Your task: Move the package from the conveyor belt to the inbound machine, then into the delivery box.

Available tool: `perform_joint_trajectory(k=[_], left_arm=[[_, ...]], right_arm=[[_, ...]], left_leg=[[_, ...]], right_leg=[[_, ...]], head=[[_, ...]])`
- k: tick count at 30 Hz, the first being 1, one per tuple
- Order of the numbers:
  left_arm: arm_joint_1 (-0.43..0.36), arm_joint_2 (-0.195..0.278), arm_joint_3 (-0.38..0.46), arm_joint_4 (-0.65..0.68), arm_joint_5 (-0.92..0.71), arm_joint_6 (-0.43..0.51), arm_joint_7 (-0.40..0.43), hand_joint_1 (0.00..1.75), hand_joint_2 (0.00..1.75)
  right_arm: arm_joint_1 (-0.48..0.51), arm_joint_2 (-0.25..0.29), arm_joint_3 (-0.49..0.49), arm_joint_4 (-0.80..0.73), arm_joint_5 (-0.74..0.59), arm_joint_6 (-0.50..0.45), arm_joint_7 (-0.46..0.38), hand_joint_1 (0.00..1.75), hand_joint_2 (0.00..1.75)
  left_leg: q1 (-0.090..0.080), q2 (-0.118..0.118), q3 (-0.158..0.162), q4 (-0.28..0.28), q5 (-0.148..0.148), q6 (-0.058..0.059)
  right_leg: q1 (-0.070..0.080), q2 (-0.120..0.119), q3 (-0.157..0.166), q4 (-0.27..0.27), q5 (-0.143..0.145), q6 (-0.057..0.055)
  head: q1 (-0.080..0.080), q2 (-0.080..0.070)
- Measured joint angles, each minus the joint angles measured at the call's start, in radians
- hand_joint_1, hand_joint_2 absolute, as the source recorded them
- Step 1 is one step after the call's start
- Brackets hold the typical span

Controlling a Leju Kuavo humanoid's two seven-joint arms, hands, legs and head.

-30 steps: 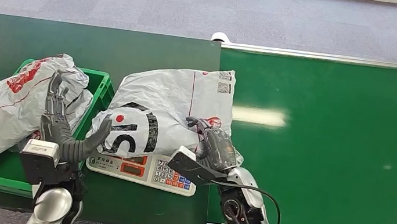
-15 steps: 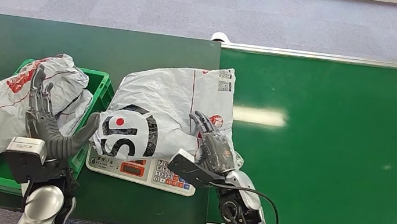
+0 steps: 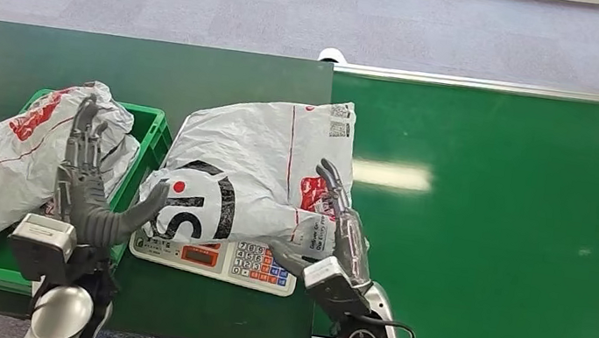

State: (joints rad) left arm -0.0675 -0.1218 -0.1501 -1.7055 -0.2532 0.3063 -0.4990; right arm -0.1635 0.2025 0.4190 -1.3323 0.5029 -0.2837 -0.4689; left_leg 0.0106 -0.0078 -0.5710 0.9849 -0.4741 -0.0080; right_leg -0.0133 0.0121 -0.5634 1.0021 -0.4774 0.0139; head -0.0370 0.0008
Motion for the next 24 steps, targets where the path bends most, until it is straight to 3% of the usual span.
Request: perform_joint_trajectory(k=[5, 9, 16, 17, 20, 21, 24], left_arm=[[-0.073, 0.004, -0.119, 0.095, -0.149, -0.141, 0.159, 0.00, 1.75], [-0.166, -0.004, -0.201, 0.247, -0.208, -0.176, 0.215, 0.00, 1.75], [-0.273, -0.028, -0.291, 0.473, -0.299, -0.206, 0.283, 0.00, 1.75], [-0.285, -0.031, -0.300, 0.497, -0.321, -0.211, 0.297, 0.10, 1.75], [-0.328, -0.040, -0.335, 0.583, -0.441, -0.216, 0.364, 1.36, 1.75], [-0.343, -0.044, -0.346, 0.617, -0.491, -0.212, 0.385, 1.69, 1.75], [-0.385, -0.059, -0.371, 0.727, -0.600, -0.203, 0.420, 1.74, 1.75]], right_arm=[[0.065, -0.011, -0.001, -0.123, -0.186, 0.065, -0.070, 0.00, 1.75], [0.080, -0.012, 0.000, -0.196, -0.243, 0.073, -0.131, 0.00, 1.75], [0.103, -0.018, -0.003, -0.283, -0.269, 0.051, -0.140, 0.00, 1.75], [0.105, -0.018, -0.003, -0.288, -0.270, 0.050, -0.140, 0.00, 1.75], [0.110, -0.022, -0.004, -0.295, -0.262, 0.041, -0.140, 0.00, 1.75], [0.112, -0.023, -0.005, -0.298, -0.249, 0.036, -0.138, 0.00, 1.75], [0.120, -0.026, -0.003, -0.306, -0.196, 0.015, -0.129, 0.00, 1.75]], left_leg=[[0.000, -0.002, 0.000, 0.000, 0.000, 0.000], [0.000, 0.000, 0.001, 0.000, 0.001, 0.000], [0.000, 0.000, 0.001, 0.000, 0.001, 0.000], [0.000, 0.000, 0.001, 0.000, 0.001, 0.000], [0.000, 0.000, 0.001, 0.000, 0.001, 0.000], [0.000, 0.000, 0.001, 0.000, 0.001, 0.000], [0.000, 0.000, 0.001, 0.000, 0.001, 0.000]], right_leg=[[-0.001, -0.002, 0.001, 0.000, 0.000, 0.000], [0.000, -0.001, 0.001, 0.000, 0.001, 0.000], [0.000, -0.001, 0.001, 0.000, 0.001, 0.000], [0.000, -0.001, 0.001, 0.000, 0.001, 0.000], [0.000, -0.001, 0.001, 0.000, 0.001, 0.000], [0.000, -0.001, 0.001, 0.000, 0.001, 0.000], [0.000, -0.001, 0.001, 0.000, 0.001, 0.000]], head=[[0.000, 0.000], [0.000, 0.000], [0.000, 0.000], [0.000, 0.000], [0.000, 0.000], [0.000, 0.000], [0.000, 0.000]])
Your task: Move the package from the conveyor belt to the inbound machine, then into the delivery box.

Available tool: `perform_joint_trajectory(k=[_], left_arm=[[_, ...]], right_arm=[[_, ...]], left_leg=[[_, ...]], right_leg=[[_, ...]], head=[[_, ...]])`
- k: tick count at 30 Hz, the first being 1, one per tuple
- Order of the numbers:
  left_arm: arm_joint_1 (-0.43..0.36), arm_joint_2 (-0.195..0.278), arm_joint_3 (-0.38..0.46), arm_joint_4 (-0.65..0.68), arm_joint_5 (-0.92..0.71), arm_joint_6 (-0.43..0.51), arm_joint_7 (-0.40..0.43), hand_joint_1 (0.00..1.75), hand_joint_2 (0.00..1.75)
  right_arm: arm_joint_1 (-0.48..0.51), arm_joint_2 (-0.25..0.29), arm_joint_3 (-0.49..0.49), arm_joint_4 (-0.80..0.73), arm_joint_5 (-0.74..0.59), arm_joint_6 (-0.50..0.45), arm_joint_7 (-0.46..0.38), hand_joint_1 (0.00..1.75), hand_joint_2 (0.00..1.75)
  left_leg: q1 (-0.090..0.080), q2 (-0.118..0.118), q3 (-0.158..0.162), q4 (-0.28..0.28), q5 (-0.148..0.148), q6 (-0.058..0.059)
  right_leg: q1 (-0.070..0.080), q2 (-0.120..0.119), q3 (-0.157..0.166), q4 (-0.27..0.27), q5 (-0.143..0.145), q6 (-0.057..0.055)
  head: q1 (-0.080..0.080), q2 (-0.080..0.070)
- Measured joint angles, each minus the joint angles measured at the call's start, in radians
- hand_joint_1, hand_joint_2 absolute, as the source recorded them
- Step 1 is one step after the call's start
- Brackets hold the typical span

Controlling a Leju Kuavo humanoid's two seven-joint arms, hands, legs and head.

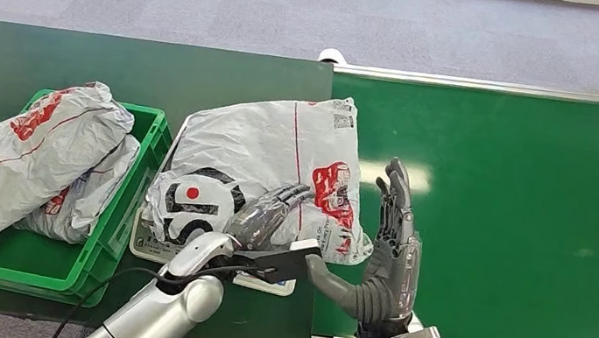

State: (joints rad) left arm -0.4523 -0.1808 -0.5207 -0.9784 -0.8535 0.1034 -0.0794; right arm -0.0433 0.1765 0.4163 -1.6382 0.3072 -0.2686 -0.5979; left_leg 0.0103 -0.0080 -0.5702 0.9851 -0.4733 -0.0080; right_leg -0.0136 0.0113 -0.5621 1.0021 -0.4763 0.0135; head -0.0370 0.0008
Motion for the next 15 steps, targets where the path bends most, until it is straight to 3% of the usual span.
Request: perform_joint_trajectory(k=[5, 15], left_arm=[[-0.043, -0.016, -0.002, 0.106, -0.017, 0.001, -0.009, 1.73, 1.75], [-0.065, -0.025, 0.031, 0.135, 0.008, -0.043, -0.045, 1.68, 1.75]], right_arm=[[0.009, -0.001, 0.001, -0.003, 0.021, -0.017, 0.011, 0.00, 1.75], [0.009, -0.004, 0.000, -0.003, 0.023, -0.017, 0.015, 0.00, 1.75]], left_leg=[[0.000, -0.001, 0.001, 0.000, 0.000, 0.000], [0.000, -0.001, 0.005, 0.000, 0.000, 0.000]], right_leg=[[0.000, 0.000, 0.001, 0.000, 0.000, 0.000], [0.000, 0.000, 0.006, 0.000, 0.000, 0.000]], head=[[0.000, 0.000], [0.000, 0.000]])
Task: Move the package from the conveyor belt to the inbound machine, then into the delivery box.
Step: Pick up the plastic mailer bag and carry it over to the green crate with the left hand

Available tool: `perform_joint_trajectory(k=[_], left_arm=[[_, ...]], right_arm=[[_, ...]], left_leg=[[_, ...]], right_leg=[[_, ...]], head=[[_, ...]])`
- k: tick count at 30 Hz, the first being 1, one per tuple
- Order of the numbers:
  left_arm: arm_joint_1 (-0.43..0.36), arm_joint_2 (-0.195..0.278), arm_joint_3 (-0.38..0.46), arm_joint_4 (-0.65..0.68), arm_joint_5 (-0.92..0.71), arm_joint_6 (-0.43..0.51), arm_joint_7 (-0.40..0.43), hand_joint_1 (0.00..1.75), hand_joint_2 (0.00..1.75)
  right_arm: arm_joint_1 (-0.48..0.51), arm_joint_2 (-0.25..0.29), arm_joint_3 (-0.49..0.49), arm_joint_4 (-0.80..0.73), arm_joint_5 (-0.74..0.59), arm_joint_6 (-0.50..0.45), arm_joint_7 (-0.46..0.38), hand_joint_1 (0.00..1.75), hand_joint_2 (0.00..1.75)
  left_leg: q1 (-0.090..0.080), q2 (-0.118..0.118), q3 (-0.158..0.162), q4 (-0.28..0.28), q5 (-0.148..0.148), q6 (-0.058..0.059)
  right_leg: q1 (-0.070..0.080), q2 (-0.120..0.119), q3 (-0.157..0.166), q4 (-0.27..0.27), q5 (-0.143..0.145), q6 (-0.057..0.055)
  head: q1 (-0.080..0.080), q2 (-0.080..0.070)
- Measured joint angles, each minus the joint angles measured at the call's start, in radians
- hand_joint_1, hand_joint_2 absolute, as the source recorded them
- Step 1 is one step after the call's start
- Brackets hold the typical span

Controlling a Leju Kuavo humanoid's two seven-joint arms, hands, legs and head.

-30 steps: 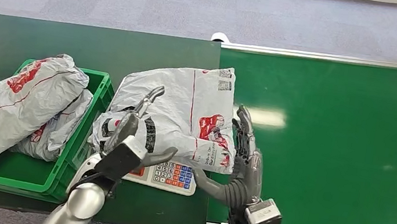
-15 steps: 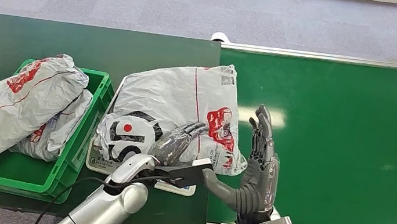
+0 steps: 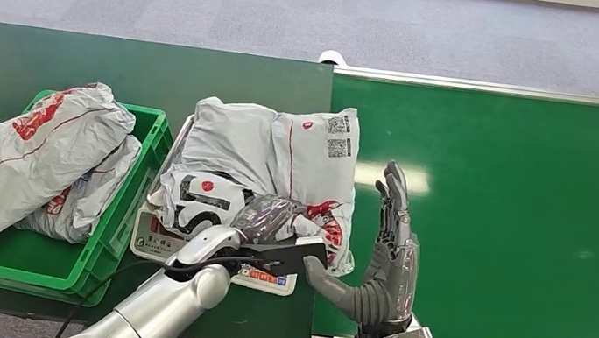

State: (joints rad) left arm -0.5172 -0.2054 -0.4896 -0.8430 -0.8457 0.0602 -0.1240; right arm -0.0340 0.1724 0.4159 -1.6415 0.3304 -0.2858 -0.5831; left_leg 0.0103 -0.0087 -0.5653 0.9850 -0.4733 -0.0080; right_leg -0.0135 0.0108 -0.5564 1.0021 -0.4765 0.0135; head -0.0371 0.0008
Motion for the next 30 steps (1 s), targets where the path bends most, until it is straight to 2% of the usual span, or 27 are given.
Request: perform_joint_trajectory(k=[6, 11, 15, 22, 30], left_arm=[[-0.004, -0.002, 0.031, 0.006, 0.078, -0.037, -0.052, 1.67, 1.75], [0.016, 0.000, 0.087, -0.027, 0.242, -0.061, -0.148, 1.72, 1.75], [0.062, 0.009, 0.128, -0.110, 0.388, -0.051, -0.212, 1.75, 1.75], [0.134, 0.035, 0.160, -0.300, 0.558, 0.028, -0.297, 1.75, 1.75], [0.194, 0.065, 0.174, -0.519, 0.591, 0.153, -0.389, 1.75, 1.75]], right_arm=[[-0.001, -0.001, -0.002, 0.000, -0.005, 0.008, 0.002, 0.00, 1.75], [-0.002, -0.002, -0.002, 0.002, -0.008, 0.009, 0.002, 0.00, 1.75], [-0.003, -0.004, -0.002, 0.005, -0.012, 0.008, 0.002, 0.00, 1.75], [-0.003, -0.006, -0.002, 0.011, -0.016, -0.007, 0.002, 0.00, 1.75], [-0.001, -0.006, -0.003, 0.012, -0.017, -0.027, 0.000, 0.00, 1.75]], left_leg=[[0.000, 0.000, 0.000, 0.000, 0.000, 0.000], [0.000, -0.001, -0.001, 0.000, 0.000, 0.000], [0.000, -0.001, -0.002, 0.000, 0.000, 0.000], [0.000, -0.001, -0.003, 0.000, 0.000, 0.000], [0.000, -0.001, -0.004, 0.000, 0.000, 0.000]], right_leg=[[0.000, 0.000, 0.000, 0.000, 0.000, 0.000], [0.000, 0.000, 0.000, 0.000, 0.000, 0.000], [0.000, 0.000, -0.001, 0.000, 0.000, 0.000], [0.000, 0.000, -0.003, 0.000, 0.000, 0.000], [0.000, 0.000, -0.004, 0.000, 0.000, 0.000]], head=[[0.000, 0.000], [0.000, 0.000], [0.000, 0.000], [0.000, 0.000], [0.000, 0.000]])
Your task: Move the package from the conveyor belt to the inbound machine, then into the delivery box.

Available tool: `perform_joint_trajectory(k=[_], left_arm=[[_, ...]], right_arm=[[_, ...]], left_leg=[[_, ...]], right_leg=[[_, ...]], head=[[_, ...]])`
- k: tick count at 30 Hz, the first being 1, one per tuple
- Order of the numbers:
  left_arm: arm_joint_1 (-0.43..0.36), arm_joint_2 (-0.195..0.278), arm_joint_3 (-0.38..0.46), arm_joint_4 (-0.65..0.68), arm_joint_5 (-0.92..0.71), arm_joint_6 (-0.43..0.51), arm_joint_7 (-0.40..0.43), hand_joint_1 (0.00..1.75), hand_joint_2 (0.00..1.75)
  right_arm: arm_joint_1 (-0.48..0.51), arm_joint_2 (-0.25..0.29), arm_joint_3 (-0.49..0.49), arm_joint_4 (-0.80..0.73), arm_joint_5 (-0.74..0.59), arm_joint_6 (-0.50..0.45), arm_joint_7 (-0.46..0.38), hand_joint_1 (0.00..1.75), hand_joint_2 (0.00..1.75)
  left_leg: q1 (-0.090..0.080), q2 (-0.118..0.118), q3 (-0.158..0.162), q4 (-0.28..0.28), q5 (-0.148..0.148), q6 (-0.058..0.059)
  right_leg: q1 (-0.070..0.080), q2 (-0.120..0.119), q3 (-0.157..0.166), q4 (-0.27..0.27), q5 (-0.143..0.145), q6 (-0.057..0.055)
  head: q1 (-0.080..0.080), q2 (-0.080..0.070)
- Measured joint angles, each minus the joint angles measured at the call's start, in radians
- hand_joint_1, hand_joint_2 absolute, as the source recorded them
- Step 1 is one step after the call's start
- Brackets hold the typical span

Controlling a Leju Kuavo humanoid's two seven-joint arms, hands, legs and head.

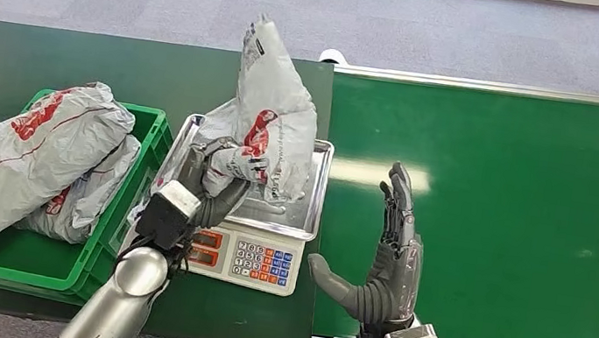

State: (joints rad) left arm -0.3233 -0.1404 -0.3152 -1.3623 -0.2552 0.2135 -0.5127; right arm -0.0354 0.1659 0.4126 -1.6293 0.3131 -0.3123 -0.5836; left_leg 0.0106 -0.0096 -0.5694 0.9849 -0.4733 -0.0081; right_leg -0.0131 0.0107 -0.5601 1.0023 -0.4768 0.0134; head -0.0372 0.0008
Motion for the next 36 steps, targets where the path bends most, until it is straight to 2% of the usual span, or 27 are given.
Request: perform_joint_trajectory(k=[3, 8, 11, 16, 20, 22, 26, 32, 36], left_arm=[[0.027, 0.010, 0.004, -0.100, -0.021, 0.084, -0.052, 1.75, 1.75], [0.081, 0.025, 0.004, -0.272, -0.155, 0.350, -0.158, 1.75, 1.75], [0.111, 0.032, 0.002, -0.355, -0.273, 0.454, -0.180, 1.75, 1.75], [0.144, 0.011, 0.032, -0.485, -0.437, 0.477, -0.186, 1.75, 1.75], [0.149, -0.028, 0.098, -0.539, -0.503, 0.478, -0.184, 1.74, 1.75], [0.142, -0.054, 0.171, -0.529, -0.524, 0.478, -0.153, 1.74, 1.75], [0.106, -0.063, 0.353, -0.431, -0.594, 0.478, 0.042, 1.75, 1.75], [0.068, -0.009, 0.537, -0.219, -0.626, 0.478, 0.232, 1.75, 1.75], [0.053, 0.031, 0.615, -0.108, -0.691, 0.477, 0.331, 1.70, 1.75]], right_arm=[[0.001, 0.000, -0.002, 0.000, 0.000, -0.006, 0.000, 0.00, 1.75], [0.010, 0.000, -0.008, 0.002, -0.002, -0.024, 0.000, 0.00, 1.75], [0.017, -0.001, -0.010, 0.005, -0.007, -0.031, -0.002, 0.00, 1.75], [0.024, -0.003, -0.012, 0.014, -0.009, -0.041, -0.005, 0.00, 1.75], [0.024, -0.003, -0.013, 0.017, -0.008, -0.042, -0.001, 0.00, 1.75], [0.024, -0.001, -0.013, 0.016, -0.001, -0.037, 0.009, 0.00, 1.75], [0.027, 0.005, -0.013, 0.016, 0.016, -0.031, 0.023, 0.00, 1.75], [0.035, 0.006, -0.013, 0.019, 0.025, -0.030, 0.029, 0.00, 1.75], [0.036, 0.006, -0.012, 0.026, 0.028, -0.026, 0.036, 0.00, 1.75]], left_leg=[[0.000, 0.000, 0.000, 0.000, 0.000, 0.000], [0.000, 0.000, -0.001, 0.000, 0.000, 0.000], [0.000, 0.000, -0.001, 0.000, 0.000, 0.000], [0.000, 0.000, -0.001, 0.000, 0.000, 0.000], [0.000, 0.000, -0.001, 0.000, 0.000, 0.000], [0.000, 0.000, 0.000, 0.000, 0.000, 0.000], [0.001, 0.001, 0.001, 0.000, 0.000, 0.000], [0.001, 0.003, 0.000, 0.000, 0.000, -0.001], [0.001, 0.003, 0.000, 0.000, 0.000, -0.001]], right_leg=[[0.000, 0.000, -0.001, 0.000, 0.000, 0.000], [0.000, 0.000, -0.001, 0.000, 0.000, 0.000], [0.000, 0.000, -0.001, 0.000, -0.001, 0.000], [0.000, 0.000, -0.001, 0.000, 0.000, 0.000], [0.000, 0.000, -0.001, 0.000, 0.000, 0.000], [0.000, 0.000, -0.001, 0.000, 0.000, 0.000], [0.001, 0.000, -0.001, 0.000, 0.000, 0.000], [0.001, 0.002, -0.001, 0.001, 0.000, 0.000], [0.001, 0.002, -0.002, 0.001, 0.000, 0.000]], head=[[0.000, 0.000], [0.000, 0.000], [0.000, 0.000], [0.000, 0.000], [0.000, 0.000], [0.000, 0.000], [0.000, 0.000], [0.000, 0.000], [0.000, 0.000]])
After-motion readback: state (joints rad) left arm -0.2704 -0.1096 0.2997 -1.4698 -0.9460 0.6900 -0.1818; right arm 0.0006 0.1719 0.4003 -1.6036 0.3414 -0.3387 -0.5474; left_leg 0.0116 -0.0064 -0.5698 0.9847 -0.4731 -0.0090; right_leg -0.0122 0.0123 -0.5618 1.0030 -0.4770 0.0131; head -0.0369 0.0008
